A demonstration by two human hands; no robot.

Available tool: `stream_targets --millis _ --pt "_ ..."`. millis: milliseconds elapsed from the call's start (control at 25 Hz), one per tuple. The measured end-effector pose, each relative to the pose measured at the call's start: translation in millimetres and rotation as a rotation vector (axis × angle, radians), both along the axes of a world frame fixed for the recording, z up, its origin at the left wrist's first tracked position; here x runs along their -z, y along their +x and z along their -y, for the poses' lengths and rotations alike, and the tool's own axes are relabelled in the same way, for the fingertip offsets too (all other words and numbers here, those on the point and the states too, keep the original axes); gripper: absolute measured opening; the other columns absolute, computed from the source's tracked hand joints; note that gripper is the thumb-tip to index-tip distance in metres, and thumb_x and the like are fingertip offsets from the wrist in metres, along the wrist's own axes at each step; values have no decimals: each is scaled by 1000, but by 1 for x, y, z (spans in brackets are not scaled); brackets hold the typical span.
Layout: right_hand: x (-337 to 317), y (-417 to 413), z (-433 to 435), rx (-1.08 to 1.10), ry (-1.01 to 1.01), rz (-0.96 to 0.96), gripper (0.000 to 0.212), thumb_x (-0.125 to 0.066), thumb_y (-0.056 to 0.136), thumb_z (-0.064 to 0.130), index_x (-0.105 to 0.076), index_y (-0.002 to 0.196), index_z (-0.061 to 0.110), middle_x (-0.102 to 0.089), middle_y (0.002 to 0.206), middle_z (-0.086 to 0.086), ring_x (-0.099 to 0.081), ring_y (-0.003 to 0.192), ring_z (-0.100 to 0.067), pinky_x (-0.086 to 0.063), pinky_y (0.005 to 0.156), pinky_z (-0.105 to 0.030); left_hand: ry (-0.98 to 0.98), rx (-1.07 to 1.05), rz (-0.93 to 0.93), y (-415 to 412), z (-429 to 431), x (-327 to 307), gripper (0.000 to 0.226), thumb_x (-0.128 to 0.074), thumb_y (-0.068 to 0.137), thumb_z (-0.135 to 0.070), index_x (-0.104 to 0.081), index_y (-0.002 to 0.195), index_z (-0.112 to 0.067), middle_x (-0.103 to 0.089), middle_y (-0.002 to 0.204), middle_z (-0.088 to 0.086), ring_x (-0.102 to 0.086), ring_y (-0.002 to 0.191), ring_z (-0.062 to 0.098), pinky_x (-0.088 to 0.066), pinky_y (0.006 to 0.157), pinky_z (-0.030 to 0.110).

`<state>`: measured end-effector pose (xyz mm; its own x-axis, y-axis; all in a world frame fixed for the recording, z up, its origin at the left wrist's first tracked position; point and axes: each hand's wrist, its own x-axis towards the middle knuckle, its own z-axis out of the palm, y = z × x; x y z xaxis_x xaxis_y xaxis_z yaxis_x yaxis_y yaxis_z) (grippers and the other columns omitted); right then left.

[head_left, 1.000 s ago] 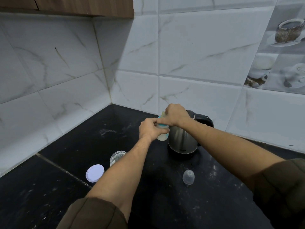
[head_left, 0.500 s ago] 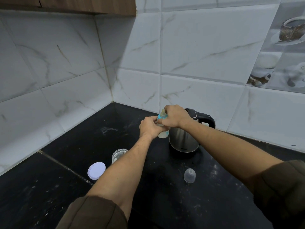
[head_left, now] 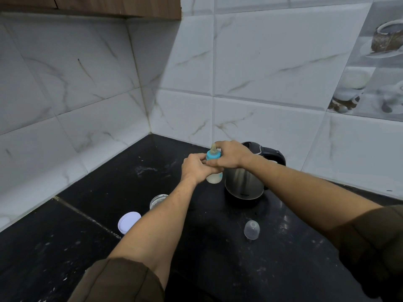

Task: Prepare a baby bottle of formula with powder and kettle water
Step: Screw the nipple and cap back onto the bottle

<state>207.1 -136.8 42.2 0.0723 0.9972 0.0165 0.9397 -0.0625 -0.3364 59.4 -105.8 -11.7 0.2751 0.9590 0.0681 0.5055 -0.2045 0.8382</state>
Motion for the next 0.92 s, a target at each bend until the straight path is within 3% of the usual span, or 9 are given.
stream_targets --millis 160,400,560,680,840,920 --pt "-6 -3 -2 11 32 83 40 -71 85 64 -65 106 29 -63 98 3 -63 97 -23 -46 77 -34 0 -14 -11 0 2 -7 31 -97 63 -35 -69 71 -25 -72 71 -11 -69 77 8 -51 68 25" --pt "10 -25 5 146 196 124 48 -69 87 55 -69 115 16 -71 103 -4 -67 98 -27 -45 74 -33 57 -74 -16 1 6 -3 18 -88 70 -28 -72 79 -30 -71 69 -10 -68 75 9 -53 66 25" --pt "14 -38 7 282 235 18 34 -68 85 42 -68 101 13 -70 95 -6 -69 92 -30 -53 72 -34 95 -124 -38 6 10 -5 11 -71 79 -20 -67 72 -27 -61 59 -9 -60 65 14 -42 56 23" --pt "13 -34 5 292 148 -62 35 -74 82 45 -63 94 15 -70 97 -6 -68 91 -28 -48 68 -32 56 -121 -54 7 9 -1 16 -82 75 -27 -67 72 -28 -63 62 -11 -63 70 14 -45 62 25" --pt "20 -13 13 234 10 -215 58 -80 77 59 -62 112 16 -65 103 -1 -63 98 -22 -53 82 -35 -3 -112 -123 6 10 10 28 -93 66 -37 -74 82 -24 -71 75 -7 -68 80 16 -53 68 29" --pt "31 -2 20 228 -37 -279 44 -77 80 58 -64 90 17 -64 87 0 -61 85 -20 -49 74 -35 -7 -111 -158 6 14 18 38 -95 65 -40 -76 94 -24 -74 85 -6 -70 87 16 -57 76 33"
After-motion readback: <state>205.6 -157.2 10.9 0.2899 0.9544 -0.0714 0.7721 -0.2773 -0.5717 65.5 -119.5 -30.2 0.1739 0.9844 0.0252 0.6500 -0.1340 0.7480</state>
